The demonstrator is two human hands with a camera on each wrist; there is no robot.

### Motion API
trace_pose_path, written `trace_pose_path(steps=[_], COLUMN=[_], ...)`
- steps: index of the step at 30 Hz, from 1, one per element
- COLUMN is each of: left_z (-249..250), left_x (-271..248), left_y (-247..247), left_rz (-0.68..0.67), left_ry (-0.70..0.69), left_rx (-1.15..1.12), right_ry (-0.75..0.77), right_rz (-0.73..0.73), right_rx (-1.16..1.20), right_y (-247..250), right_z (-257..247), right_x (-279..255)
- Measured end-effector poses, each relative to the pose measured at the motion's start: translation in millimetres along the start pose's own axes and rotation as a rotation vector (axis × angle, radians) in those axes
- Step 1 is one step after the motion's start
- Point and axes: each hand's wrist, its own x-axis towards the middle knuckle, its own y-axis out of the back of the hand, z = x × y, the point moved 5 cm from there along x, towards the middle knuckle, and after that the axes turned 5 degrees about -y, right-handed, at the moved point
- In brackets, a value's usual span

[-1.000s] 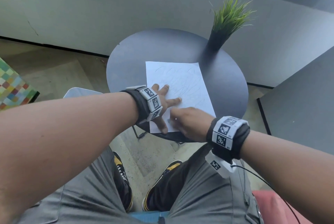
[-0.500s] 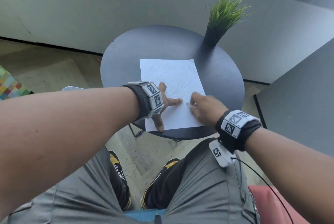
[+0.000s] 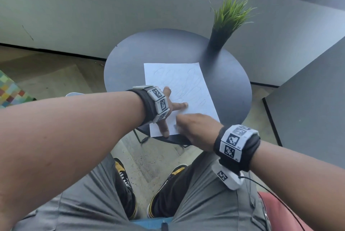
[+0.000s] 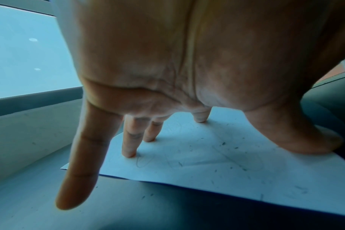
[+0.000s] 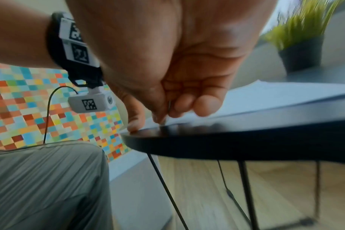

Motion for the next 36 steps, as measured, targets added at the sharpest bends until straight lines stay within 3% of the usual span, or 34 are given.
trace_pose_path(steps=[2, 5, 7, 9, 11, 15, 17, 23, 27, 28, 32, 34, 36], left_z=[-0.4, -0.7, -0.8, -0.7, -0.1, 1.6, 3.2, 16.7, 18.0, 18.3, 19.6, 19.5, 19.1], left_x=[-0.4, -0.3, -0.2, 0.2, -0.1, -4.4, -6.6, -5.2, -0.5, 1.3, 5.0, 8.1, 10.0], left_y=[0.3, 0.5, -0.3, -1.9, -1.0, 3.1, 4.6, 10.5, 10.3, 10.0, 13.0, 13.1, 12.5], left_rz=[-0.001, 0.002, 0.001, 0.000, -0.005, -0.008, 0.003, 0.134, 0.136, 0.100, 0.029, 0.016, 0.008], left_ry=[-0.001, 0.000, 0.007, 0.010, 0.008, 0.016, 0.024, -0.002, -0.006, -0.010, -0.009, -0.015, -0.017], left_rx=[-0.005, -0.012, -0.012, -0.012, -0.011, -0.037, -0.092, -0.108, -0.085, -0.086, -0.070, -0.065, -0.059], right_ry=[-0.062, -0.287, -0.207, -0.003, 0.023, -0.312, -0.360, -0.317, -0.008, -0.011, -0.315, -0.232, -0.056], right_rz=[-0.017, 0.117, 0.118, 0.025, -0.027, 0.075, 0.085, 0.141, 0.044, 0.026, 0.101, 0.091, 0.007], right_rx=[-0.018, -0.035, -0.067, -0.050, -0.027, 0.042, 0.078, 0.017, -0.057, -0.048, -0.001, -0.016, -0.001], right_y=[6.9, 28.6, 23.5, 6.2, 5.1, 24.2, 21.2, 20.8, 4.4, 5.9, 28.6, 23.0, 7.3], right_z=[16.9, 60.5, 44.6, 13.3, 15.2, 76.1, 82.6, 65.8, 21.8, 26.0, 69.6, 53.7, 26.5], right_x=[2.1, 7.2, 0.6, -10.0, -12.2, 1.1, 3.5, 2.0, -10.9, -10.5, -0.4, -2.9, -9.7])
